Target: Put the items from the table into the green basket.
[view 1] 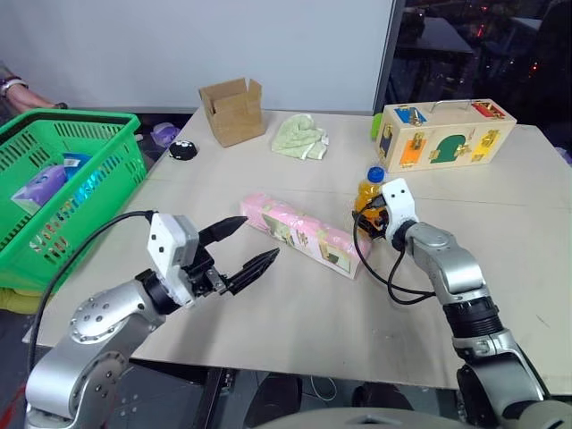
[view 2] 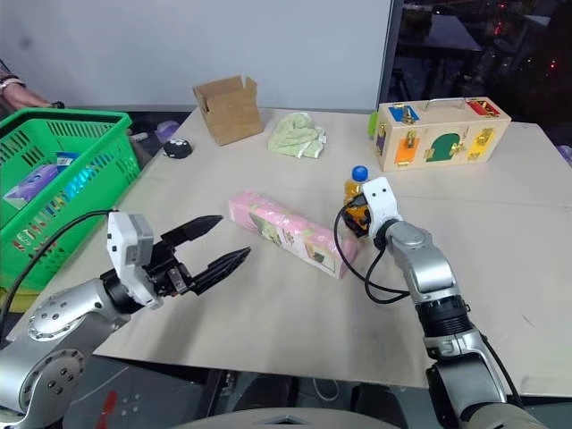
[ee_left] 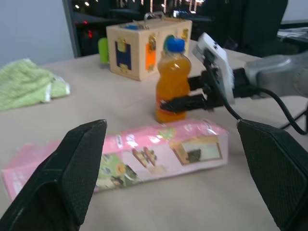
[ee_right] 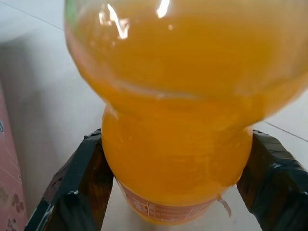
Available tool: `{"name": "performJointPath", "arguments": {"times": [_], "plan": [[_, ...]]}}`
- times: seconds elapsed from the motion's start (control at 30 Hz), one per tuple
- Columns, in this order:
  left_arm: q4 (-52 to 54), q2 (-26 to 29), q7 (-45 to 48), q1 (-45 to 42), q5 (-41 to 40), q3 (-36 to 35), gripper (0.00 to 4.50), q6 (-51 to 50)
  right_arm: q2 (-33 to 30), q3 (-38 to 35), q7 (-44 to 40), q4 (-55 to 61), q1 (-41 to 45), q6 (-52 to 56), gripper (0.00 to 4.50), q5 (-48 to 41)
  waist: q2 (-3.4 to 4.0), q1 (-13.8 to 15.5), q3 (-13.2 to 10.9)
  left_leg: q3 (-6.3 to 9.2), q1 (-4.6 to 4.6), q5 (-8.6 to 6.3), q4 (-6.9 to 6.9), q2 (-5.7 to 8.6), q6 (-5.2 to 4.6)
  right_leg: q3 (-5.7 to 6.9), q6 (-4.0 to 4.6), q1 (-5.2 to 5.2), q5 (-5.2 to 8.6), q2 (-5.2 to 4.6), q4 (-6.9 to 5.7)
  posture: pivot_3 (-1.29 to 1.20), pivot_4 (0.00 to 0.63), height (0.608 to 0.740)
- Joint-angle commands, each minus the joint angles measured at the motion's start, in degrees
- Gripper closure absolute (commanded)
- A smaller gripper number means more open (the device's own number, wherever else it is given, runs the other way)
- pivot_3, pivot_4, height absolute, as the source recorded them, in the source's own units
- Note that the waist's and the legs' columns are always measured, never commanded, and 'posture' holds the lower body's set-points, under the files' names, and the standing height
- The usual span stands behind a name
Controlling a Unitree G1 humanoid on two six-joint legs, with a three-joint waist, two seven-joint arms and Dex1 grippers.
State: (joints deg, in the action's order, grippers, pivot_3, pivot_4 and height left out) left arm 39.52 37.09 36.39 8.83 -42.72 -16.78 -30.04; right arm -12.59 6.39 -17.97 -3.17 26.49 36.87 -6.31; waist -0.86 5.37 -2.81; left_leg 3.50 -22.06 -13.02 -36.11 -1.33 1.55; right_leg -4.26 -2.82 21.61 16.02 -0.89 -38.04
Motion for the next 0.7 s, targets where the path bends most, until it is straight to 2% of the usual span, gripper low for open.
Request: {"name": "performJointPath", "arguments": {"times": [0.03,0.17,0.33,0.47,0.7], "plan": [[0.4,-1.0,-4.2,-3.8,-1.3,1.1,0.0,-2.4,-0.6,0.0,-0.1,1.0,2.0,-5.1,1.42,1.6,0.01,0.0,0.0,0.0,0.0,0.0,-0.01,0.0,0.0,0.0,-0.01,-0.01,0.0,0.0,0.0,0.25,0.0,0.74],[0.4,-1.5,-6.2,-7.9,-4.8,2.4,0.0,-5.9,-0.8,0.4,-4.7,6.1,3.7,-7.9,1.42,-0.5,0.03,0.0,0.0,0.01,-0.1,0.01,-0.04,0.01,0.0,0.0,-0.16,0.06,-0.1,0.0,0.0,0.24,0.0,0.74],[-3.6,-3.9,-8.1,-18.4,-5.1,7.6,0.0,-8.5,-2.7,5.0,-15.4,18.1,5.5,-7.0,1.42,-5.0,0.14,-0.2,-0.1,0.16,-0.28,0.0,-0.02,0.01,0.0,0.1,-0.2,0.18,-0.13,0.03,-0.01,0.21,0.0,0.74],[-6.2,-3.9,-7.4,-23.4,-3.2,10.3,0.0,-8.9,-3.9,7.3,-18.2,21.8,5.7,-6.3,1.42,-5.5,0.11,-0.1,-0.1,0.36,-0.32,0.0,-0.01,0.0,0.0,0.28,-0.19,0.16,-0.13,0.07,0.0,0.19,0.0,0.74],[-8.3,-4.0,-6.4,-27.4,1.3,13.5,0.0,-7.3,-4.9,8.9,-20.0,23.0,6.4,-5.6,1.42,-5.8,0.11,-0.2,-0.1,0.35,-0.4,0.01,-0.14,0.05,0.01,0.29,-0.19,0.16,-0.13,0.02,0.03,0.17,0.0,0.74]]}}
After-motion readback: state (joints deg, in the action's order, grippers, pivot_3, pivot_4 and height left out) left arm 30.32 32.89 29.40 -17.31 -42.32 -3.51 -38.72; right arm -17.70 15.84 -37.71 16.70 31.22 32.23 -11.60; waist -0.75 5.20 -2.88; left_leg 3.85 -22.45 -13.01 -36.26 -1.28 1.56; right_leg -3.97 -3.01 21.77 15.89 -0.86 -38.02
